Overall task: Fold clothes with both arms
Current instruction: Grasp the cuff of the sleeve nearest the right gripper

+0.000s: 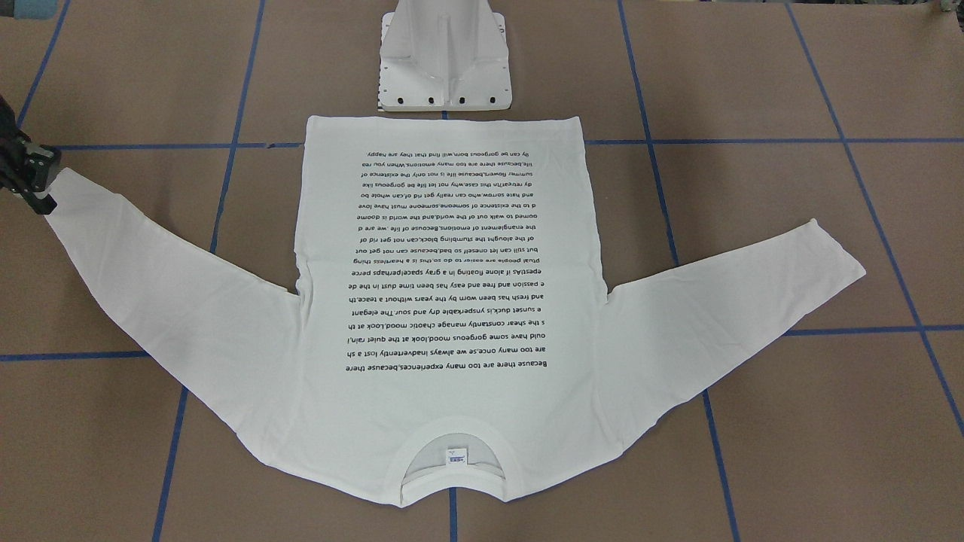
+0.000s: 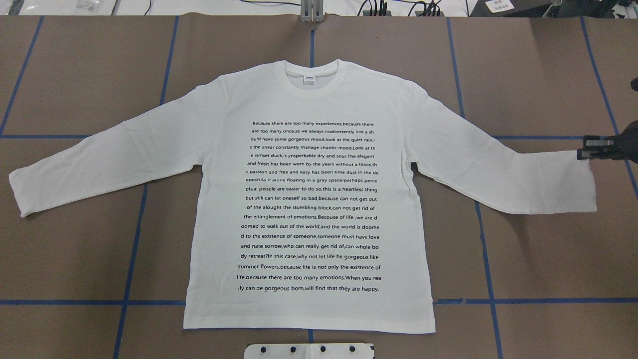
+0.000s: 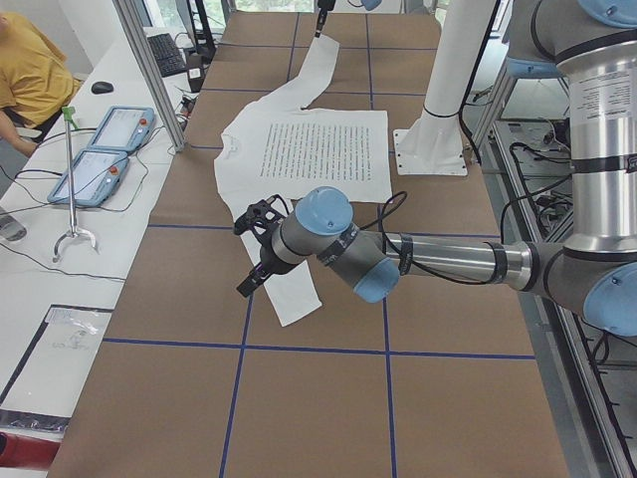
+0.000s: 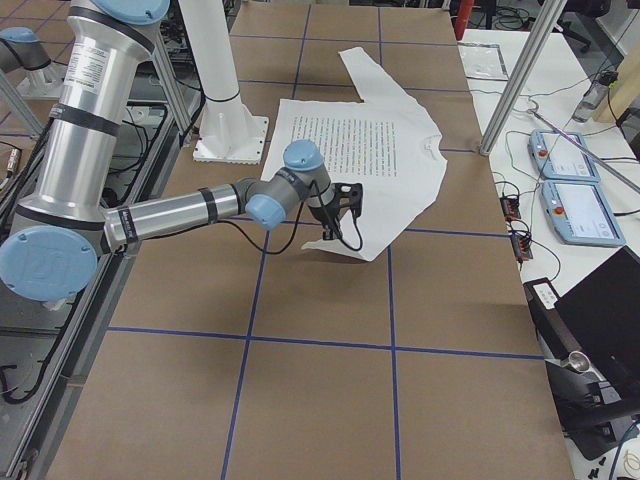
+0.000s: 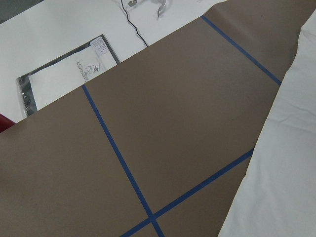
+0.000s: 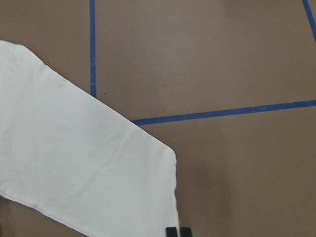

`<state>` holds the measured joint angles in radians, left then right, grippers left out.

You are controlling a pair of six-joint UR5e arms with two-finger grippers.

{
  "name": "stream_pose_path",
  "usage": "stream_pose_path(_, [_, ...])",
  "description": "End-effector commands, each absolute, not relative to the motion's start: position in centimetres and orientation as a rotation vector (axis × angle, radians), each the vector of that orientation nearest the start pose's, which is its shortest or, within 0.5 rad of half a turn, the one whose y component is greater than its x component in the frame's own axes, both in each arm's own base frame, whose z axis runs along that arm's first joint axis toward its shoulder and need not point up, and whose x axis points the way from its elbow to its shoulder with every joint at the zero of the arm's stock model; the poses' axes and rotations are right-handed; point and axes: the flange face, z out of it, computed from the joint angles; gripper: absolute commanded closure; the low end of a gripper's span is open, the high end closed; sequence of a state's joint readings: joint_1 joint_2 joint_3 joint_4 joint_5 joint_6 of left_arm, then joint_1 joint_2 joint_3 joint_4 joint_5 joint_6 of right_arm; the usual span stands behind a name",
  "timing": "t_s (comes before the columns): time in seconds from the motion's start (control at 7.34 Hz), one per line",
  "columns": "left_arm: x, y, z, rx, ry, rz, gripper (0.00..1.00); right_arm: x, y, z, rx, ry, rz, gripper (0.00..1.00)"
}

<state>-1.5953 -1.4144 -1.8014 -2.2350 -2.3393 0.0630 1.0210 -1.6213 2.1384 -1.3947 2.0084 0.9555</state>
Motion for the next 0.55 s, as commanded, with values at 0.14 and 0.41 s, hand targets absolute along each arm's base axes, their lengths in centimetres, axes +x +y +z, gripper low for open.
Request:
stream_pose_path(0.14, [-7.5,-44.5,54.1,0.728,0.703,0.317,0.0,-25.3,-54.2,18.2,0.136,-0.672,0.247,1.0])
stream_pose_path(0.41, [-7.4,-44.6,54.3,0.723,0.704,0.315,0.0,-31.2,-57.6,10.6,0.13,-0.7,0.24,1.0])
